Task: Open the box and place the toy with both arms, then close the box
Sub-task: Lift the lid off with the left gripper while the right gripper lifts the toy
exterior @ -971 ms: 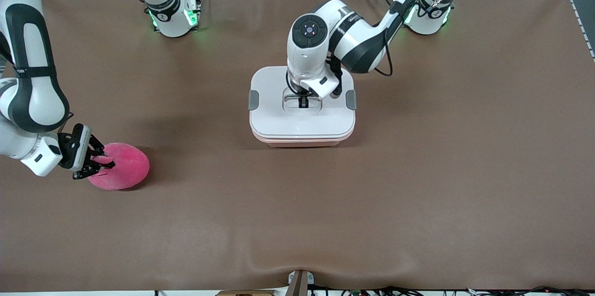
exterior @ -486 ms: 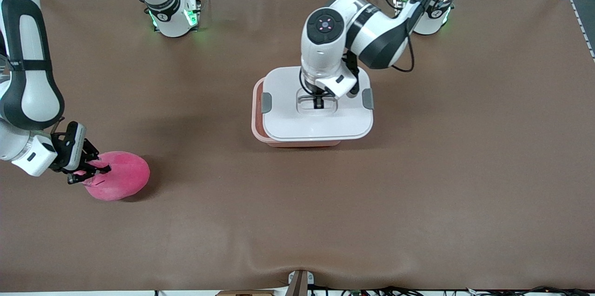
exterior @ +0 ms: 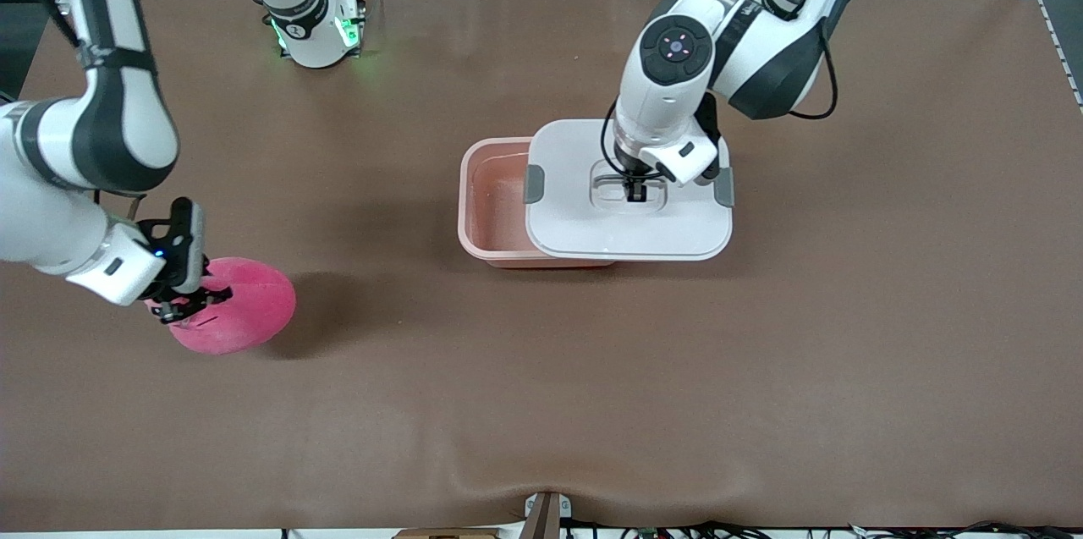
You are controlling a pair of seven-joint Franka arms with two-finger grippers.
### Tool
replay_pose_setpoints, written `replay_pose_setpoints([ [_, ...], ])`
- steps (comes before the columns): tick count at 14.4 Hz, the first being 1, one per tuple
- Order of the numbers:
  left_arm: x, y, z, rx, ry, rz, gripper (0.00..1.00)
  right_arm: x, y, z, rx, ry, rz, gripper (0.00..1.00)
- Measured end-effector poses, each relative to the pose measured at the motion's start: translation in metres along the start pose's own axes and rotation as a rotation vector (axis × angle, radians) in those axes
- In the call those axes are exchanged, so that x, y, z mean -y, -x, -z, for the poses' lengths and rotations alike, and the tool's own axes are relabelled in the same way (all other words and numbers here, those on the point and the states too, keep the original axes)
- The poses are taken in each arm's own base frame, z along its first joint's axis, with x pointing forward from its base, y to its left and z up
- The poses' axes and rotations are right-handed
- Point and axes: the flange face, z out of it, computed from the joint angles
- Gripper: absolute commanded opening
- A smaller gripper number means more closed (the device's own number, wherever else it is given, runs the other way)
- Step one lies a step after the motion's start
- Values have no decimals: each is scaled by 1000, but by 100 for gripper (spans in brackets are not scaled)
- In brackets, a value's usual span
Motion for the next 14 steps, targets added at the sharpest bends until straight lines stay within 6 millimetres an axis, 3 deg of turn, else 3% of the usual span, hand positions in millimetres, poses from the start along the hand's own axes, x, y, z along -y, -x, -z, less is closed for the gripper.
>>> replay_pose_setpoints([
  [2,-4,-22,-5,-8,-14,-39,0,1,-36,15,26,-23,73,0],
  [5,-17,-74,-4,-6,-22,-114,0,6,-68,28,37,-51,202,0],
  [9,-21,-123,-4,-2,-35,-260,0,11,-116,21,52,-119,421,0],
  [12,-21,-149,-9,0,-52,-377,0,17,-160,17,97,-172,579,0],
  [14,-22,-170,-11,7,-59,-493,0,21,-200,17,163,-189,691,0],
])
